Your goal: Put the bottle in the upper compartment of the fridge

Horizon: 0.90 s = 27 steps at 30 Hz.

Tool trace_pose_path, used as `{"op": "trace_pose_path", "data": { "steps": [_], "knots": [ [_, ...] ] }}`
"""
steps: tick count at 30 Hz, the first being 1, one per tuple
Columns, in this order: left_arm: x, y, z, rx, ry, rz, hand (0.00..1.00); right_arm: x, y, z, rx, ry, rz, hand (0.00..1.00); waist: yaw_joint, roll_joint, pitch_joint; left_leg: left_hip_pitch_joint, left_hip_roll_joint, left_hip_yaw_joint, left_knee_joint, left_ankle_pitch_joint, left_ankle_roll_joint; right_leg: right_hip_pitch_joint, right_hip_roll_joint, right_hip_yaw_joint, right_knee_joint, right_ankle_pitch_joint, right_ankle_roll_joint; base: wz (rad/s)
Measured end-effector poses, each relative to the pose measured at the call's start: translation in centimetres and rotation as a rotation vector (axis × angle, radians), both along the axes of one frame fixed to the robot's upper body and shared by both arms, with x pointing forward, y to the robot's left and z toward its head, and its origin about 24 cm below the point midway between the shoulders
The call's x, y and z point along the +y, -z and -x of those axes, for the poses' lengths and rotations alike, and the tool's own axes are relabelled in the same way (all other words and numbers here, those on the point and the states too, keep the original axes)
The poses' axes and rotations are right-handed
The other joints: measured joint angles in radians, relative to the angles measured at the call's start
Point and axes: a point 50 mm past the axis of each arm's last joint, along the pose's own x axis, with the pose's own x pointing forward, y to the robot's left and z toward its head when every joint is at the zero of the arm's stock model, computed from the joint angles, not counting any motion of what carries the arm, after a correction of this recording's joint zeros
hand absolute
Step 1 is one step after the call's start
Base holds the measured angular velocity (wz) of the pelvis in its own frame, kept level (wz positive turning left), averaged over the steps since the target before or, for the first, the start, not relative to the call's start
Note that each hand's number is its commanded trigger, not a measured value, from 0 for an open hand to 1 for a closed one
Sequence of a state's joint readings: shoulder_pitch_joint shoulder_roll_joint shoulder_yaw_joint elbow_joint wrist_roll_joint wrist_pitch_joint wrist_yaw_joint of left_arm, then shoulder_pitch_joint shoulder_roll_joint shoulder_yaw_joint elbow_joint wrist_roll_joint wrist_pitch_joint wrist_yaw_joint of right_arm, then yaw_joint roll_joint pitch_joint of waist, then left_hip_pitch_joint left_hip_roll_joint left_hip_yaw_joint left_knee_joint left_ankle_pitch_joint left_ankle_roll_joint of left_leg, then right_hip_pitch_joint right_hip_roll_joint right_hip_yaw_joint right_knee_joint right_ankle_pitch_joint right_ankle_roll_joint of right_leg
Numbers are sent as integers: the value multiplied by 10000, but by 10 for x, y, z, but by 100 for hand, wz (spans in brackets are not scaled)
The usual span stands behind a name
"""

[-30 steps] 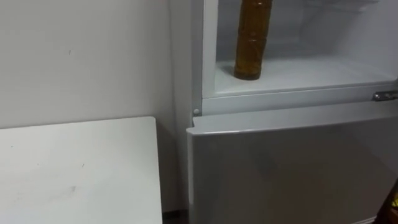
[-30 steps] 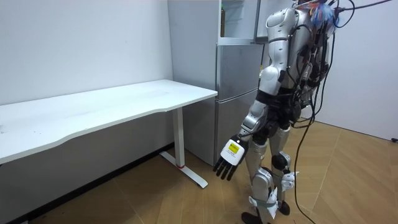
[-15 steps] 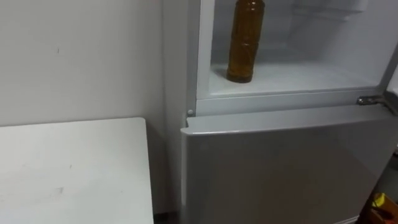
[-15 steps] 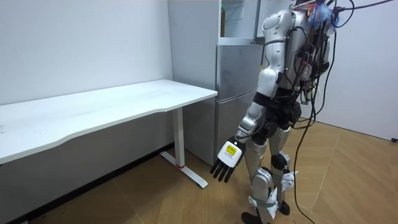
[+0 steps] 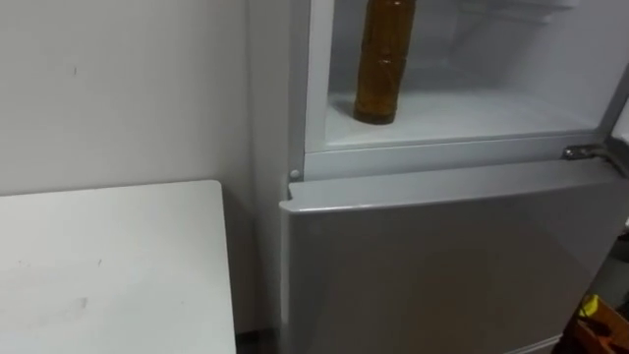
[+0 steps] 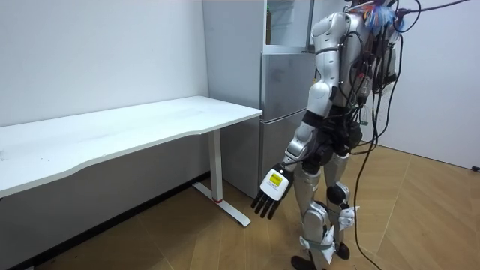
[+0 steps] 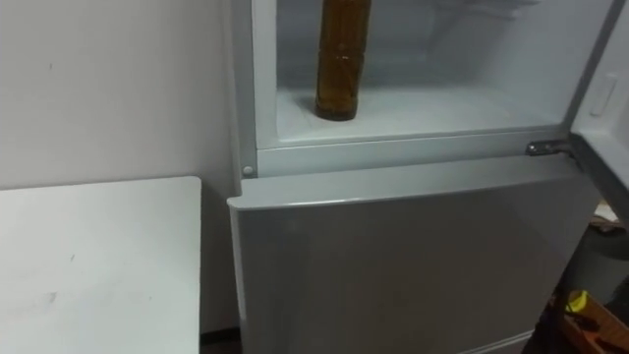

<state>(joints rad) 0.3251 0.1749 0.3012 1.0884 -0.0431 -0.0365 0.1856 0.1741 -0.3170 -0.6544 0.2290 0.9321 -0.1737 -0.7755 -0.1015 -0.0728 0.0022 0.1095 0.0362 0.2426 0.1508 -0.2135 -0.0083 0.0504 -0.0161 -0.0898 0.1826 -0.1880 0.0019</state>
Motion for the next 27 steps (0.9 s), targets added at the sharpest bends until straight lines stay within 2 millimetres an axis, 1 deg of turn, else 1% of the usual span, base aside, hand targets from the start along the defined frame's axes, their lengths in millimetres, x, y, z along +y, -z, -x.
{"op": "trace_pose_path", "data": {
  "steps": [2, 3, 5, 6, 7, 8, 9, 11, 12, 14, 16, 19, 27],
  "knots": [
    [0, 0, 0, 66, 172, -13, 0, -2, -27, -7, -4, -232, 1384, 0, -11, 2, 2, 17, 4, 1, 1, 1, 0, 13, 10, 26, -8, 1, -1, 0],
    [0, 0, 0, 85, 194, -8, 0, -2, -32, -9, 26, -256, 1688, 0, -7, -3, 0, 24, 6, 2, 1, 1, -1, 16, 13, 31, -10, 1, -1, 0],
    [-1, 0, 0, 211, 527, -14, 0, -2, -48, -16, 46, -241, 2600, 0, 22, -41, 0, 34, 10, 12, 1, 1, -1, 12, 16, 37, -44, 1, -2, 0],
    [-1, 0, 0, 216, 534, 4, 0, -1, -53, -18, -123, -231, 2725, 0, 27, -41, 0, 36, 10, 11, 1, 1, -1, 12, 16, 44, -42, 1, -2, 0],
    [-1, 1, 0, 239, 552, 31, 0, 2, -62, -22, -424, -222, 3002, 0, 24, -37, 0, 40, 9, 6, 1, 1, -1, 17, 15, 42, -35, 1, -2, 0],
    [-1, 1, 2, 295, 540, 60, 0, 5, -71, -27, -616, -230, 3308, 0, 26, -40, -1, 46, 8, 5, 1, 1, 0, 19, 15, 46, -25, 1, -2, 0],
    [-1, 1, 3, 352, 507, 81, 0, 6, -74, -28, -740, -238, 3419, 0, 37, -52, -2, 42, 8, 3, 1, 1, 0, 15, 14, 19, -10, 1, -2, 0],
    [-3, 2, 10, 568, 423, 148, 0, 12, -91, -29, -1020, -104, 4110, 0, 93, -92, 4, 39, 6, -21, 0, 2, 0, 12, 9, -31, 36, -1, -3, 2],
    [-3, 2, 12, 650, 402, 163, 0, 14, -95, -29, -1032, -92, 4352, 0, 125, -110, 5, 39, 6, -20, 0, 2, -1, 7, 10, -31, 32, -3, -5, 0],
    [-6, 3, 17, 819, 391, 227, 0, 16, -99, -29, -805, -131, 4860, 0, 157, -164, 51, 25, 7, -12, 1, 2, -1, -26, 5, -32, 32, -18, -3, 0],
    [-7, 3, 19, 850, 374, 238, 0, 16, -101, -30, -778, -121, 4950, 0, 183, -184, 37, -47, 4, -21, 1, 2, 0, -105, 0, -31, 60, -19, -1, 0],
    [-7, 3, 21, 900, 356, 245, 0, 22, -105, -33, -679, -363, 5354, 0, 186, -187, 36, -156, 2, -31, 17, 5, 3, -232, 0, -21, 104, -15, -4, 0],
    [-7, 3, 18, 858, 409, 265, 0, 31, -117, -37, -214, -599, 6438, 0, 208, -206, 27, -176, 5, -24, 21, 7, 1, -293, -6, -44, 240, -23, -14, 0]
  ]
}}
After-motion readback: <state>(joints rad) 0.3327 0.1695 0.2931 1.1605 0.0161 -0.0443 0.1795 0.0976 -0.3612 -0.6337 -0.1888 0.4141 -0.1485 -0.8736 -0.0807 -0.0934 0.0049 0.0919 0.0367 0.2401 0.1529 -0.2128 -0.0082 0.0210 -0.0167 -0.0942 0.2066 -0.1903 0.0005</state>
